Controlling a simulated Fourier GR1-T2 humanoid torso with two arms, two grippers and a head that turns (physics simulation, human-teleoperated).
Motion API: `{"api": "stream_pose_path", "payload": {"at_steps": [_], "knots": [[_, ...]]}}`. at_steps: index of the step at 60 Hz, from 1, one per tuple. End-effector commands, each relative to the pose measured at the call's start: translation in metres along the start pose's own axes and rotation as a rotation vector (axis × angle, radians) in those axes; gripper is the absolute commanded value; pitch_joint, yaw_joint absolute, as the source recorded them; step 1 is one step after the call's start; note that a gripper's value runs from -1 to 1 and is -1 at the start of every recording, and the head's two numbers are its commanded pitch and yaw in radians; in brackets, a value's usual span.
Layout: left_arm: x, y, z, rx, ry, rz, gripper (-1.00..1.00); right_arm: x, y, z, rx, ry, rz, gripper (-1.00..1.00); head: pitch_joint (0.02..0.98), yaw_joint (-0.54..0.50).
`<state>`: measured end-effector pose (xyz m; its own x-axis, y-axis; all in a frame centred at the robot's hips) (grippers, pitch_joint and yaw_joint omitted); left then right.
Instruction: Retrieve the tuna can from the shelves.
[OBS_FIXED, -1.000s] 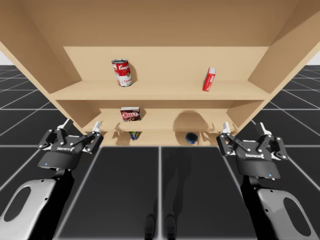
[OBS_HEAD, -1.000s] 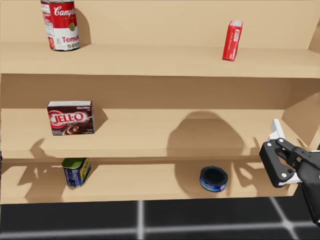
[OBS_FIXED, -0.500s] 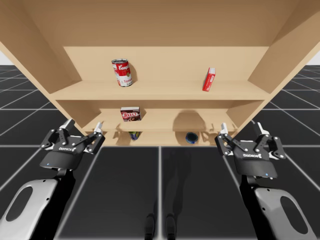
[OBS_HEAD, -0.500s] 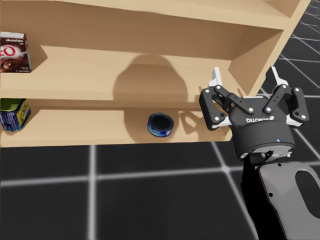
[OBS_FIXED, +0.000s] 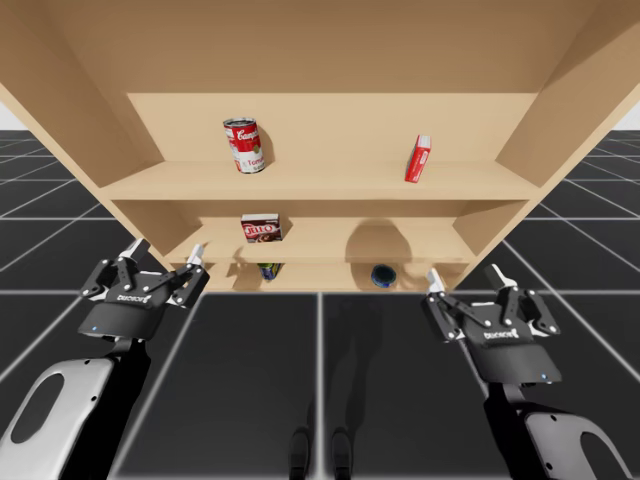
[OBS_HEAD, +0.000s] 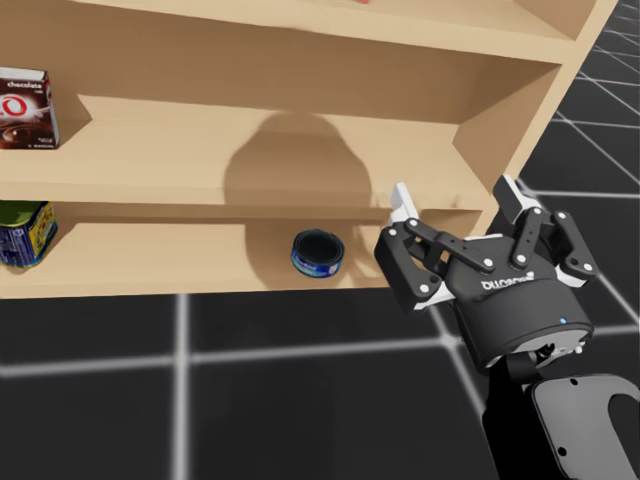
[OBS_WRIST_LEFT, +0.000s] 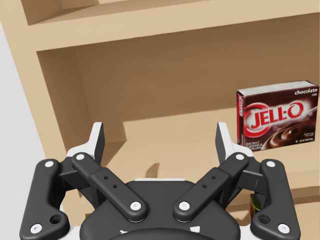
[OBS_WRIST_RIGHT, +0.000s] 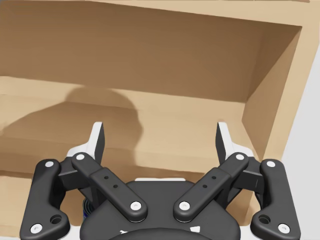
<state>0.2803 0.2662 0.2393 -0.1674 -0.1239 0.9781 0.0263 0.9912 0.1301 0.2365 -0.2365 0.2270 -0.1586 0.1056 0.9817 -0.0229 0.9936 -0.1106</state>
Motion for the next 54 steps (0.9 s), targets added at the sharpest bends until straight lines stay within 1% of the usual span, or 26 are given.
{"api": "stream_pose_path", "payload": {"at_steps": [1,2,5,8,9,11,12,14,15,18,20,24,26,29,31,34,36,39,43,46,48,51,52,54], "knots": [[0.0,0.0,0.0,-0.004,0.004,0.006,-1.0,-0.019,0.012,0.016,0.076,0.079,-0.033,-1.0,0.753,-0.27],[0.0,0.0,0.0,-0.006,0.005,0.008,-1.0,-0.023,0.013,0.016,0.085,0.086,-0.033,-1.0,0.754,-0.27],[0.0,0.0,0.0,-0.009,0.007,0.014,-1.0,-0.033,0.016,0.016,0.101,0.094,-0.012,-1.0,0.755,-0.28],[0.0,-0.001,0.0,-0.01,0.008,0.016,-1.0,-0.04,0.018,0.015,0.12,0.124,-0.033,-1.0,0.755,-0.28],[0.0,0.0,0.0,-0.01,0.008,0.017,-1.0,-0.046,0.019,0.014,0.134,0.133,-0.025,-1.0,0.755,-0.28],[0.0,0.0,0.0,-0.009,0.008,0.018,-1.0,-0.051,0.02,0.013,0.136,0.139,-0.015,-1.0,0.756,-0.28],[0.0,0.0,0.0,-0.008,0.009,0.019,-1.0,-0.053,0.02,0.012,0.136,0.144,-0.013,-1.0,0.756,-0.28],[0.0,0.0,0.0,-0.008,0.009,0.02,-1.0,-0.059,0.022,0.009,0.147,0.169,-0.023,-1.0,0.757,-0.28],[0.0,0.0,0.0,-0.008,0.01,0.019,-1.0,-0.061,0.023,0.008,0.149,0.173,-0.022,-1.0,0.757,-0.28],[-0.001,0.0,0.0,-0.009,0.01,0.018,-1.0,-0.067,0.024,0.004,0.15,0.184,-0.001,-1.0,0.757,-0.27],[-0.001,0.0,0.0,-0.01,0.01,0.016,-1.0,-0.073,0.025,-0.001,0.156,0.208,-0.013,-1.0,0.758,-0.27],[-0.001,0.0,0.0,-0.008,0.011,0.017,-1.0,-0.078,0.026,-0.008,0.145,0.223,-0.015,-1.0,0.758,-0.27],[-0.001,0.0,0.0,-0.006,0.01,0.018,-1.0,-0.08,0.027,-0.012,0.146,0.231,-0.023,-1.0,0.761,-0.27],[-0.001,0.0,0.0,-0.005,0.011,0.019,-1.0,-0.083,0.029,-0.018,0.144,0.243,-0.028,-1.0,0.763,-0.27],[-0.001,-0.001,0.0,-0.006,0.012,0.018,-1.0,-0.084,0.03,-0.024,0.143,0.247,-0.02,-1.0,0.762,-0.28],[-0.002,-0.001,0.0,-0.006,0.012,0.017,-1.0,-0.086,0.031,-0.028,0.152,0.258,-0.021,-1.0,0.762,-0.28],[-0.002,-0.001,0.0,-0.007,0.013,0.016,-1.0,-0.088,0.032,-0.034,0.151,0.26,-0.013,-1.0,0.762,-0.28],[-0.002,-0.001,-0.001,-0.007,0.013,0.016,-1.0,-0.09,0.034,-0.038,0.157,0.265,-0.012,-1.0,0.761,-0.28],[-0.002,-0.001,-0.001,-0.007,0.014,0.016,-1.0,-0.095,0.037,-0.046,0.151,0.27,-0.002,-1.0,0.761,-0.29],[-0.002,-0.001,-0.001,-0.007,0.014,0.016,-1.0,-0.098,0.039,-0.05,0.153,0.279,-0.004,-1.0,0.761,-0.29],[-0.002,-0.001,-0.001,-0.007,0.015,0.015,-1.0,-0.101,0.041,-0.053,0.15,0.28,0.005,-1.0,0.762,-0.29],[-0.002,-0.002,-0.001,-0.006,0.015,0.016,-1.0,-0.102,0.043,-0.057,0.148,0.287,-0.001,-1.0,0.764,-0.29],[-0.002,-0.002,-0.001,-0.005,0.016,0.015,-1.0,-0.104,0.044,-0.059,0.151,0.293,-0.009,-1.0,0.764,-0.29],[-0.002,-0.002,-0.001,-0.005,0.016,0.015,-1.0,-0.106,0.046,-0.063,0.149,0.297,-0.008,-1.0,0.764,-0.29]]}}
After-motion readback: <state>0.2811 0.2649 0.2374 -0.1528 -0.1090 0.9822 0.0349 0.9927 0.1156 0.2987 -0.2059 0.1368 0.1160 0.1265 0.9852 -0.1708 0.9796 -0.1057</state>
